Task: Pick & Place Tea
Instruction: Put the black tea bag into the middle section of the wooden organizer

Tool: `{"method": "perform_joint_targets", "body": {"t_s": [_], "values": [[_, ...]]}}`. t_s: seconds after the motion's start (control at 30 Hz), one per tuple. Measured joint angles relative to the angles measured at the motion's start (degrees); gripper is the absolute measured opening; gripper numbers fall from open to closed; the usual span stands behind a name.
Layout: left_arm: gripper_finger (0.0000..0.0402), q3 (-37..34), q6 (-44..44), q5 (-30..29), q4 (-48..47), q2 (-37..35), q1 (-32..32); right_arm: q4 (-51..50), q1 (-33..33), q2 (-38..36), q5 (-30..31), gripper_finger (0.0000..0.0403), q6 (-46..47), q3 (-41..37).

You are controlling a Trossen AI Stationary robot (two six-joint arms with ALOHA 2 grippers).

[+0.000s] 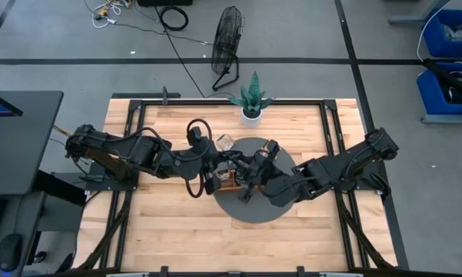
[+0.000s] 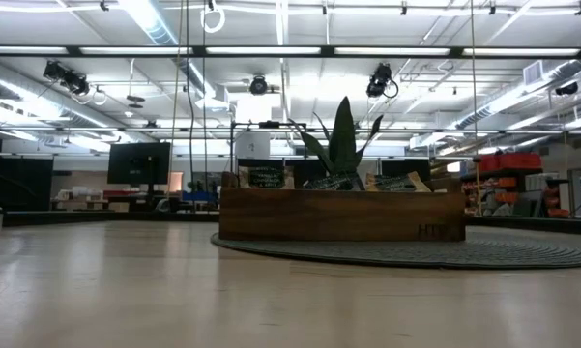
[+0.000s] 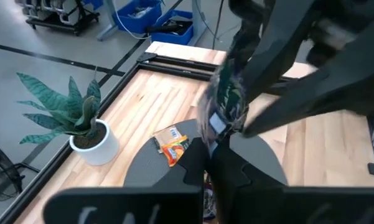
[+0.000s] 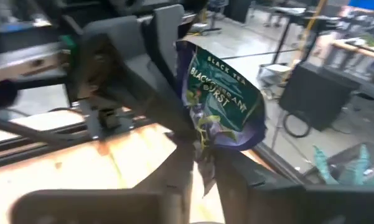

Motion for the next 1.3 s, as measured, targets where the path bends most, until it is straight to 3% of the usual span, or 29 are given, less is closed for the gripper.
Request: {"method": "perform_joint_targets", "body": {"t_s": [0.3, 0.43, 0.7, 0.93, 1.3], "values": [[0.0008, 0.0, 0.0, -0.5, -1.3, 0.1, -0.3, -2.2, 0.2, -5.7, -7.0, 0.0209, 0.1, -0.1], [0.0007, 0.0, 0.0, -0.3, -2.1, 0.1, -0.3, -2.6, -0.6, -9.0, -12.0, 0.0244, -1.7, 0.0], [0.0007, 0.0, 0.0, -0.2, -2.1, 0.1, -0.3, -13.6, -10.8, -8.8, -31.3, 0.0248, -4.8, 10.7], [0.0008, 0.0, 0.0, -0.1, -2.1, 0.1, -0.2, -20.6, -17.6, -4.1, -47.0, 0.0247, -5.0, 18.1], [0.0007, 0.0, 0.4, -0.1, -2.1, 0.1, 0.1, -20.7, -18.8, 1.4, -49.5, 0.0243, -8.3, 18.8]]}}
